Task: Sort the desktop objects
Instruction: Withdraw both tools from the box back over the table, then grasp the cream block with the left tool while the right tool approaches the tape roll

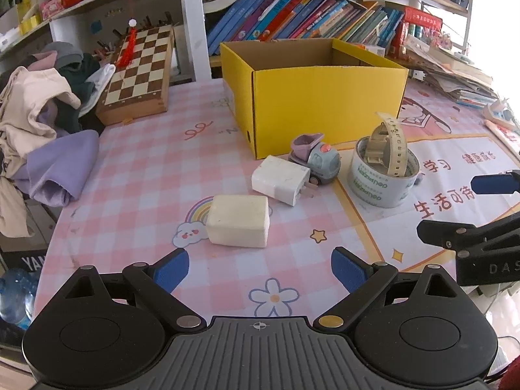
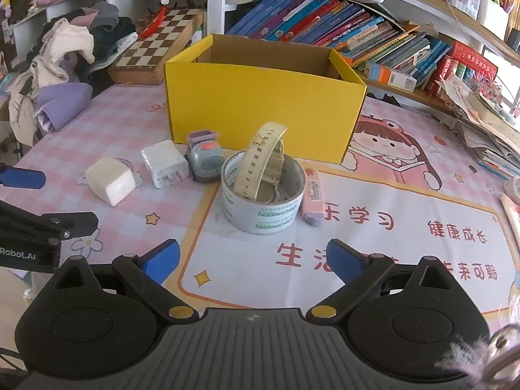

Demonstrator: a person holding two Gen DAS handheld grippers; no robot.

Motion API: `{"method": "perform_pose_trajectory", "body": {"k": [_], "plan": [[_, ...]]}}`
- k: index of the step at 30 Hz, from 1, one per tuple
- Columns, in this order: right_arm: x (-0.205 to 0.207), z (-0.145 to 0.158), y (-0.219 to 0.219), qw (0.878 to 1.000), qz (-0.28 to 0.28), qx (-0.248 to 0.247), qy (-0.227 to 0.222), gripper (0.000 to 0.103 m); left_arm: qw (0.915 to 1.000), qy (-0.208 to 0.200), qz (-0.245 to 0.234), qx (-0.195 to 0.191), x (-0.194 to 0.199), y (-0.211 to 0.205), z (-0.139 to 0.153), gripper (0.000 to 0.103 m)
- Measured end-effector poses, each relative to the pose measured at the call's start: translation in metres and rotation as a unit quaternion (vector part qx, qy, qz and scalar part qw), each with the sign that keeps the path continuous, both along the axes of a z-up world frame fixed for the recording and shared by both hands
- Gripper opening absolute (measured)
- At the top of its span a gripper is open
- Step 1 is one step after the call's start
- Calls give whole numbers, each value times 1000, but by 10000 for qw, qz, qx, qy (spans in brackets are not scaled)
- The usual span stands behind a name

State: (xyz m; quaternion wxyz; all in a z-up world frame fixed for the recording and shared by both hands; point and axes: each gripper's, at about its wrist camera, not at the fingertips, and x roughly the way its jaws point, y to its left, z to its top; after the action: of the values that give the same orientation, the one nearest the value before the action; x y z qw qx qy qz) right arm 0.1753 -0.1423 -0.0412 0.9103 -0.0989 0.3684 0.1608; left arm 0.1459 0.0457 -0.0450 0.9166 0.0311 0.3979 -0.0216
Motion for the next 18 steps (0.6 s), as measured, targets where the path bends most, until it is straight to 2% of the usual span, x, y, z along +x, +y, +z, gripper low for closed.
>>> {"method": "perform_pose_trajectory", "body": {"k": [4,13,18], "plan": [[3,-1,0,10000,-58,-53,10,97,9999,-101,-89,63,-1,-4,3,96],[7,-1,-3,9999,-44,-82,42,97,10000,-57,57,-40,3,-1,0,96],[10,-1,-3,10000,51,-43,58,95,9998,-127,82,108,4,-3,-2,95]]}}
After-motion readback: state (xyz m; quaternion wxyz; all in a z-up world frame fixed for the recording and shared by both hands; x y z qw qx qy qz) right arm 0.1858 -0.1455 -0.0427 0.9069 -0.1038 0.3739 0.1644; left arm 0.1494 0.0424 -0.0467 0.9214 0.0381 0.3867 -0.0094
